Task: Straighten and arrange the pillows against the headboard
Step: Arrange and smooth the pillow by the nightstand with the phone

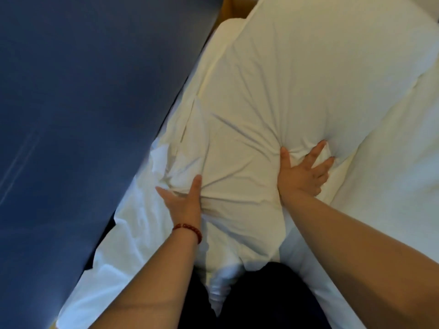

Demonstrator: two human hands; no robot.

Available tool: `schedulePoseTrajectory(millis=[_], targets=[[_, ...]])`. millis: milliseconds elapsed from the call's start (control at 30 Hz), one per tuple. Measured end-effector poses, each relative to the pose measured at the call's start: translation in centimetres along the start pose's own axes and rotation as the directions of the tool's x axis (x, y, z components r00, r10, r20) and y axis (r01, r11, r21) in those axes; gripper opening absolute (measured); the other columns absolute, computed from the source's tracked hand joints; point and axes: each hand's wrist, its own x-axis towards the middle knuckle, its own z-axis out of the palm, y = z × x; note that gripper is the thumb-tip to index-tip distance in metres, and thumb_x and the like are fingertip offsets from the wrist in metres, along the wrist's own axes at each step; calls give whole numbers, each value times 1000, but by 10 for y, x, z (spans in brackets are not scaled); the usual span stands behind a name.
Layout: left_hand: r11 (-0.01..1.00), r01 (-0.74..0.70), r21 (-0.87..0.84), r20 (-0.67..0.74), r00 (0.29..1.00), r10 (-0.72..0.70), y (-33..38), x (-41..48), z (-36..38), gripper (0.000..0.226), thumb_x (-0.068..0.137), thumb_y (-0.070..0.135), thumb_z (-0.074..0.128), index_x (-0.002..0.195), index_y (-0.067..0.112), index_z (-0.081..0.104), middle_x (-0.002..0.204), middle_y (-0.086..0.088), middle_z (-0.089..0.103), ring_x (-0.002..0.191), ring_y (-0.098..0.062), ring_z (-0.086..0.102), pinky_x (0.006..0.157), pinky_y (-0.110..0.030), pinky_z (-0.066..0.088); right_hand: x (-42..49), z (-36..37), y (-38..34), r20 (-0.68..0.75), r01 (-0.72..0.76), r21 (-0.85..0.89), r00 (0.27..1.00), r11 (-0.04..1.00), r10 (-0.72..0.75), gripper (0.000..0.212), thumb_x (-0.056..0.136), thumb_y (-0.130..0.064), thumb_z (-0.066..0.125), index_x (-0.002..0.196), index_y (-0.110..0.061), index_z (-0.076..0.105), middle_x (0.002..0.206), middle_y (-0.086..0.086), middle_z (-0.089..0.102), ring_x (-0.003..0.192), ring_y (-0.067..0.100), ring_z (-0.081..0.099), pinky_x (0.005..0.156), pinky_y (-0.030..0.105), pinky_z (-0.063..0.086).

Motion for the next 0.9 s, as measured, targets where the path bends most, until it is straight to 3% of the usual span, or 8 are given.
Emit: schedulePoseTrajectory(millis=[100, 233, 333, 400, 500, 600, 733, 900], targets=[[939, 318, -134, 187, 938, -291, -31, -18, 15, 139, 38, 88, 68, 154, 31, 17, 148, 1, 43, 125, -21, 49, 111, -36, 35, -9, -14, 5, 36, 16, 47, 999, 999, -18, 98, 76, -87, 37, 149, -50, -16, 165, 1, -13, 147, 35, 13, 115, 59, 23], [888, 425, -176, 316, 879, -358, -49, -17, 19, 140, 32, 85, 77, 152, 39, 21, 143, 6, 49, 121, -20, 54, 107, -43, 42, -20, -26, 9, 96, -155, 241, 986, 958, 136, 116, 62, -89, 56, 145, -57, -19, 161, 15, 17, 136, 41, 39, 111, 55, 33], [915, 345, -210, 302, 913, -274, -26, -18, 9, 136, 31, 81, 80, 149, 32, 32, 138, 6, 55, 118, -19, 56, 106, -44, 44, -30, -28, 14, 162, -315, 443, 949, 840, 270, 129, 58, -81, 69, 155, -36, -2, 152, 15, 39, 131, 36, 47, 111, 49, 37], [929, 267, -256, 268, 943, -197, 0, -16, -1, 130, 32, 77, 83, 145, 30, 39, 129, 8, 60, 112, -16, 59, 103, -41, 46, -42, -27, 6, 188, -354, 529, 935, 771, 301, 121, 64, -73, 74, 154, -13, 22, 149, 13, 45, 131, 34, 48, 110, 45, 40], [951, 127, -281, 213, 975, -68, 46, -9, -20, 108, 44, 65, 86, 139, 29, 48, 121, 11, 64, 107, -12, 61, 100, -38, 48, -73, -25, -20, 190, -337, 598, 941, 727, 281, 104, 68, -71, 73, 143, -5, 44, 138, 12, 57, 123, 32, 56, 104, 44, 46], [981, 63, -181, 155, 987, -34, 87, -6, -39, 89, 57, 61, 83, 133, 27, 51, 119, 11, 64, 107, -14, 61, 100, -39, 47, -108, -28, -37, 228, -347, 653, 938, 673, 263, 98, 72, -71, 69, 139, -3, 48, 135, 12, 59, 119, 31, 58, 103, 42, 48], [998, 19, -65, 91, 996, -13, 122, -13, -62, 89, 66, 55, 81, 138, 18, 42, 124, 3, 58, 109, -20, 57, 99, -38, 45, -156, -35, -34, 354, -427, 671, 903, 606, 245, 86, 82, -66, 62, 138, -2, 48, 131, 13, 59, 104, 24, 57, 97, 34, 47], [990, -120, 75, 87, 990, 113, 144, -38, -73, 75, 65, 49, 85, 119, 16, 44, 102, 7, 59, 97, -18, 59, 85, -34, 50, -186, -44, -24, 542, -565, 591, 807, 576, 236, 82, 83, -68, 57, 140, -10, 47, 130, 10, 59, 99, 24, 55, 89, 34, 47]])
